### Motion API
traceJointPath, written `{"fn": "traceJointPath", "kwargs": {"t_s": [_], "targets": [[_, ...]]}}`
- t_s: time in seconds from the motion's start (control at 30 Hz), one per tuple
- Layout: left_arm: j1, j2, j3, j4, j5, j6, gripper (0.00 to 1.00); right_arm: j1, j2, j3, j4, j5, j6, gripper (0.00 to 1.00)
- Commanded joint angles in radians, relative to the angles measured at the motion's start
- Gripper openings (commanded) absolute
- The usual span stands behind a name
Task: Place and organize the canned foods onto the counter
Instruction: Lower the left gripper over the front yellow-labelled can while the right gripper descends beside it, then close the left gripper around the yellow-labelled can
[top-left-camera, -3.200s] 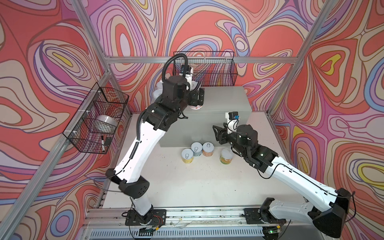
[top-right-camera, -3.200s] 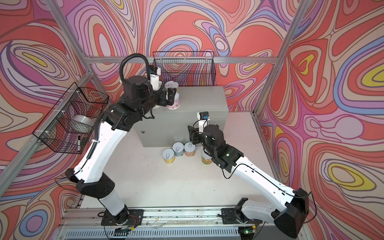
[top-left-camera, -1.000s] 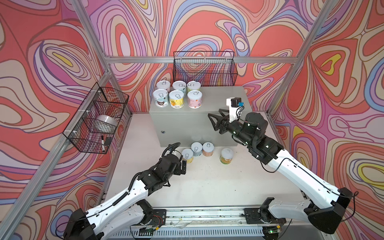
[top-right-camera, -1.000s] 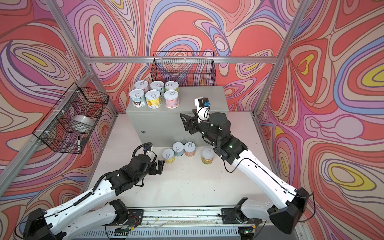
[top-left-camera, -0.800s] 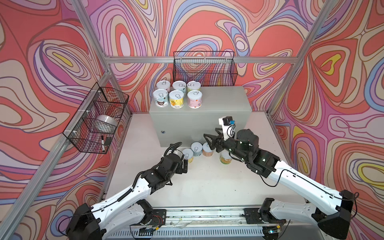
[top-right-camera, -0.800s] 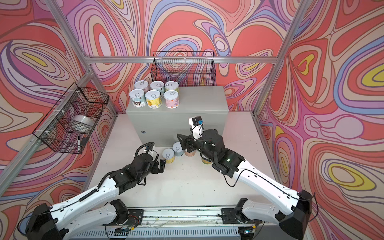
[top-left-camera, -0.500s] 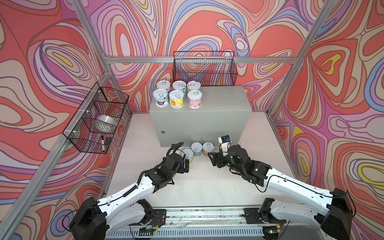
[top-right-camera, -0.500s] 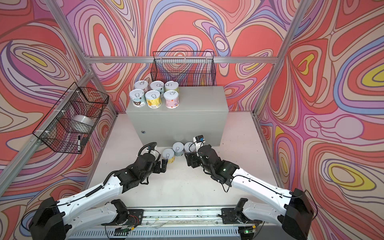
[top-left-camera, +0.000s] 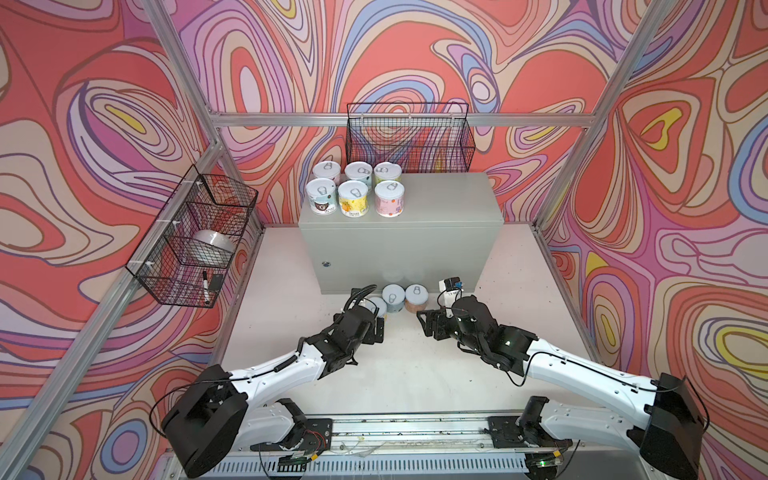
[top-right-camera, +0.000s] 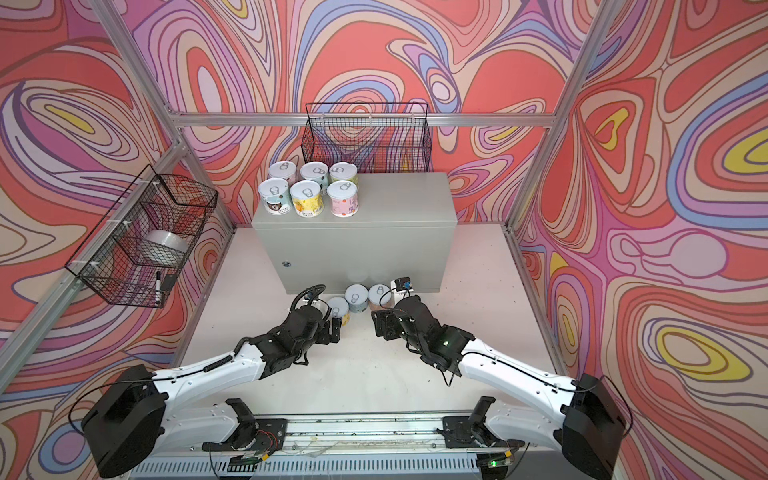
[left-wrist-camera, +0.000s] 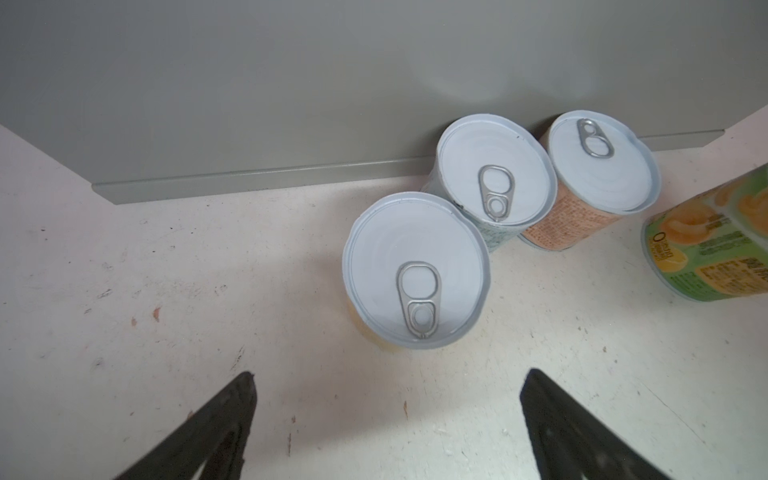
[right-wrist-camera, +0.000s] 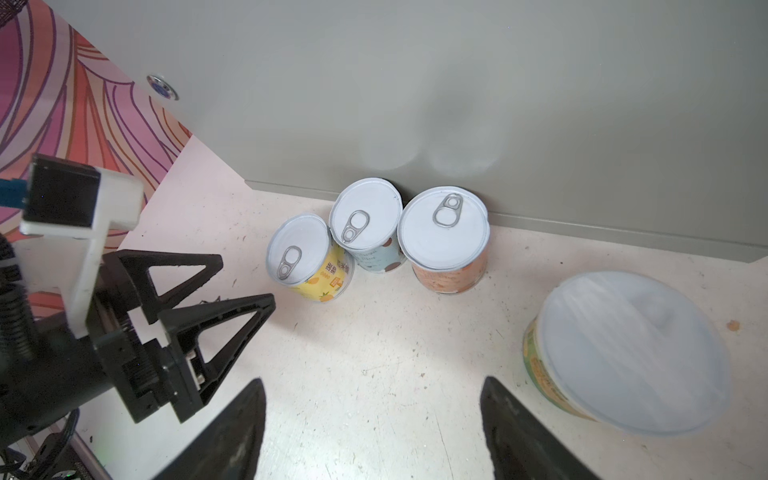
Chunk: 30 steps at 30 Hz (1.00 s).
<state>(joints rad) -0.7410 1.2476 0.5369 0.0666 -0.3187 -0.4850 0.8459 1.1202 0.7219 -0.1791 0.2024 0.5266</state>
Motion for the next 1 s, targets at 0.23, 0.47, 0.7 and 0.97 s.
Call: {"fn": "traceJointPath", "kwargs": {"t_s": [0.23,0.47,0.7,0.97], "targets": [[-0.006,0.200,0.078,0.131,0.000,0.025,1.00,0.005,-0.016,-0.017,-0.035,0.036,0.022,0.84],[0.010,0.296,0.113,0.153,0.023,-0.002,1.00,0.005,-0.014,-0.015,-0.051,0.056,0.023,0.84],[0.054,0.364,0.121,0.185,0.050,-0.039,1.00,0.004,-0.002,-0.009,-0.069,0.062,0.019,0.84],[0.073,0.433,0.148,0.205,0.063,-0.049,0.98,0.005,0.000,-0.025,-0.063,0.067,0.030,0.84]]}}
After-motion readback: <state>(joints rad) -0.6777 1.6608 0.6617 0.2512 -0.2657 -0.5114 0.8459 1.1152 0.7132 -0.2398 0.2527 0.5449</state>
